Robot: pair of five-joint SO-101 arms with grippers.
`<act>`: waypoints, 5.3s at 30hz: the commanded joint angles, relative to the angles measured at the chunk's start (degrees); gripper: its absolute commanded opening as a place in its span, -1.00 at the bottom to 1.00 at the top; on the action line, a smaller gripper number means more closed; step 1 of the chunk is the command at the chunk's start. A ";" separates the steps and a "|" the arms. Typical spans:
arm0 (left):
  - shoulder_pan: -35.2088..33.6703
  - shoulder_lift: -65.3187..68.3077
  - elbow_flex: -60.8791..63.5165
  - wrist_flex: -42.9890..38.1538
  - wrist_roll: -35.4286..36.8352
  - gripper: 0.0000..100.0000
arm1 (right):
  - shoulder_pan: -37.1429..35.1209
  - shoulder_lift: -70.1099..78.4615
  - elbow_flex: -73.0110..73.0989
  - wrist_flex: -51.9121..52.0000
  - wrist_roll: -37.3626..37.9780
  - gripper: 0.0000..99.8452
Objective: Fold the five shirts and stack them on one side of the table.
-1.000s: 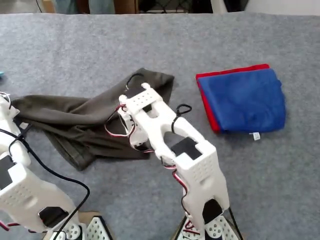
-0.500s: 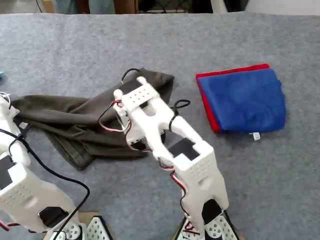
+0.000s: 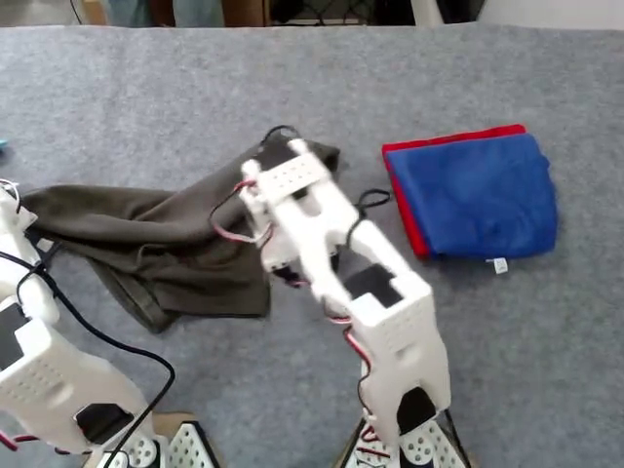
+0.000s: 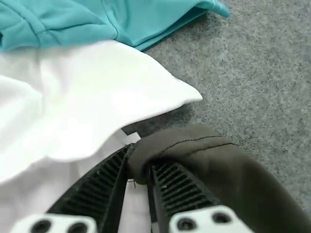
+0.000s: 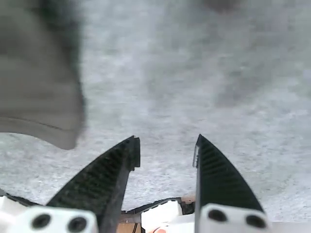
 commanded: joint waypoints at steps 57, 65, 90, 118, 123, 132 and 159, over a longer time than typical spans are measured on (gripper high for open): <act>0.13 -0.70 -2.95 0.35 0.09 -0.94 | -17.14 -0.92 8.31 -15.12 -19.87 -0.61; 0.13 -0.70 -2.95 0.35 0.09 -0.94 | -17.32 -0.92 8.31 -17.14 -20.22 -0.61; 0.13 -0.70 -2.95 0.35 0.18 -0.94 | -21.71 5.93 7.78 -18.81 -19.96 -0.62; 0.13 -1.05 -2.86 0.62 0.26 -0.94 | -18.29 6.02 2.68 -13.45 -8.62 -0.97; 2.77 -7.12 -8.66 14.33 0.53 -0.94 | -12.66 5.93 -8.31 -3.69 -4.04 -0.97; 8.40 -32.18 -24.13 35.96 3.69 -0.94 | -4.13 -14.37 -31.43 1.23 5.63 -0.97; 7.43 -41.05 -68.44 62.24 3.69 -0.94 | 18.64 -47.60 -59.91 -29.54 7.03 -0.97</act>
